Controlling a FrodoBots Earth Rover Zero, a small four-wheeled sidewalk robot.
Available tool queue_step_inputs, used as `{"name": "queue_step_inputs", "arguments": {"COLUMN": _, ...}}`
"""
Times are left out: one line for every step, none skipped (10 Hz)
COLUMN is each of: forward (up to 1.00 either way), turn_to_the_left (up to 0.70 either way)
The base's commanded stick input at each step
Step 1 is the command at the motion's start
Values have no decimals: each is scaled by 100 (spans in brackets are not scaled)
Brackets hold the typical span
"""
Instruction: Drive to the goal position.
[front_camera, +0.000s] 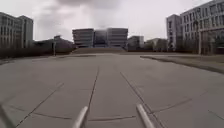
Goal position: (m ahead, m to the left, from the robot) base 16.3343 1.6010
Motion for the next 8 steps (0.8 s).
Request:
{"name": "queue_step_inputs", "arguments": {"forward": 100, "turn_to_the_left": 0}}
{"name": "queue_step_inputs", "arguments": {"forward": 100, "turn_to_the_left": 0}}
{"name": "queue_step_inputs", "arguments": {"forward": 100, "turn_to_the_left": 0}}
{"name": "queue_step_inputs", "arguments": {"forward": 100, "turn_to_the_left": 0}}
{"name": "queue_step_inputs", "arguments": {"forward": 100, "turn_to_the_left": 0}}
{"name": "queue_step_inputs", "arguments": {"forward": 100, "turn_to_the_left": 0}}
{"name": "queue_step_inputs", "arguments": {"forward": 100, "turn_to_the_left": 0}}
{"name": "queue_step_inputs", "arguments": {"forward": 100, "turn_to_the_left": 0}}
